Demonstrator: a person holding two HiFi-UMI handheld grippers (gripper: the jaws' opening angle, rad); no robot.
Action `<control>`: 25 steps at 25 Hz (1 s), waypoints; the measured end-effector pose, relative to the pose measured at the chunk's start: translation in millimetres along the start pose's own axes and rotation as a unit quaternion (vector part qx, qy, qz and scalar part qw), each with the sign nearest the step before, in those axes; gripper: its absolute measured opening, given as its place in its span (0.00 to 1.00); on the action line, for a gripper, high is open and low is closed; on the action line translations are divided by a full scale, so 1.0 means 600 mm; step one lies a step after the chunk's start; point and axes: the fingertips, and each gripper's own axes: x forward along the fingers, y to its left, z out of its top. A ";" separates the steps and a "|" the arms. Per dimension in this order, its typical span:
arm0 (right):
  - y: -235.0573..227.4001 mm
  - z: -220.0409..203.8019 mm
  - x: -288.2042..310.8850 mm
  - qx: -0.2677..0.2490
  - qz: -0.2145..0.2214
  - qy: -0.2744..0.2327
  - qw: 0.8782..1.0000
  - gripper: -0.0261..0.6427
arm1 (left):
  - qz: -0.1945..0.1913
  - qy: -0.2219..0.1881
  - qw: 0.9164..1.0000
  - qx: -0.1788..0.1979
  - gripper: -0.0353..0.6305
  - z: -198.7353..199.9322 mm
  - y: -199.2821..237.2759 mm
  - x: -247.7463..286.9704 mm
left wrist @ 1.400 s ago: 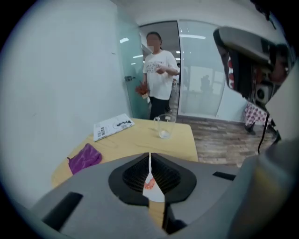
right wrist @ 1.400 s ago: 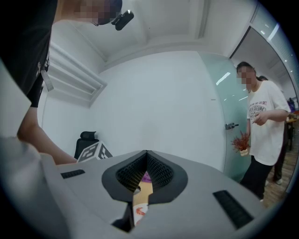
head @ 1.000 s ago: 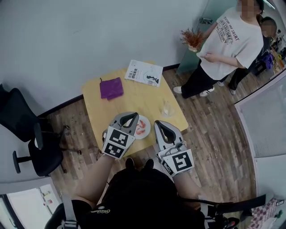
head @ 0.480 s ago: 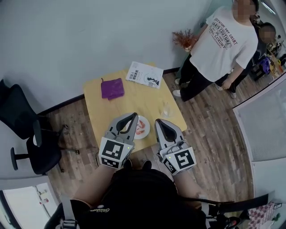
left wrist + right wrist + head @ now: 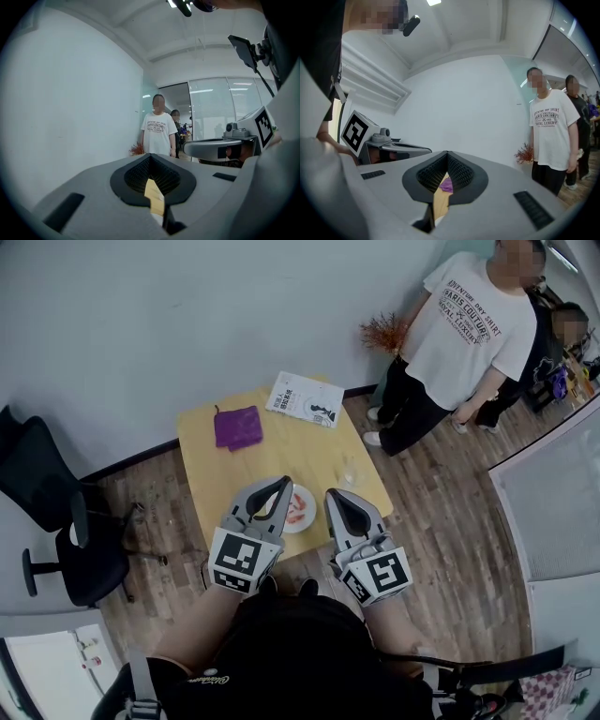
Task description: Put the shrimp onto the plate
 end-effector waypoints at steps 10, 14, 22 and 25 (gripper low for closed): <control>-0.008 -0.007 0.007 0.007 -0.003 0.008 1.000 0.04 | -0.009 0.007 1.000 -0.002 0.06 -0.005 -0.002 0.011; -0.010 -0.010 0.010 0.004 -0.004 0.009 1.000 0.04 | -0.009 0.007 1.000 -0.004 0.06 -0.010 -0.001 0.015; -0.016 -0.015 0.017 0.004 -0.005 0.015 1.000 0.04 | -0.011 0.009 1.000 -0.007 0.06 -0.012 0.002 0.022; -0.020 -0.017 0.019 0.004 -0.006 0.015 1.000 0.04 | -0.011 0.011 1.000 -0.007 0.06 -0.015 0.002 0.026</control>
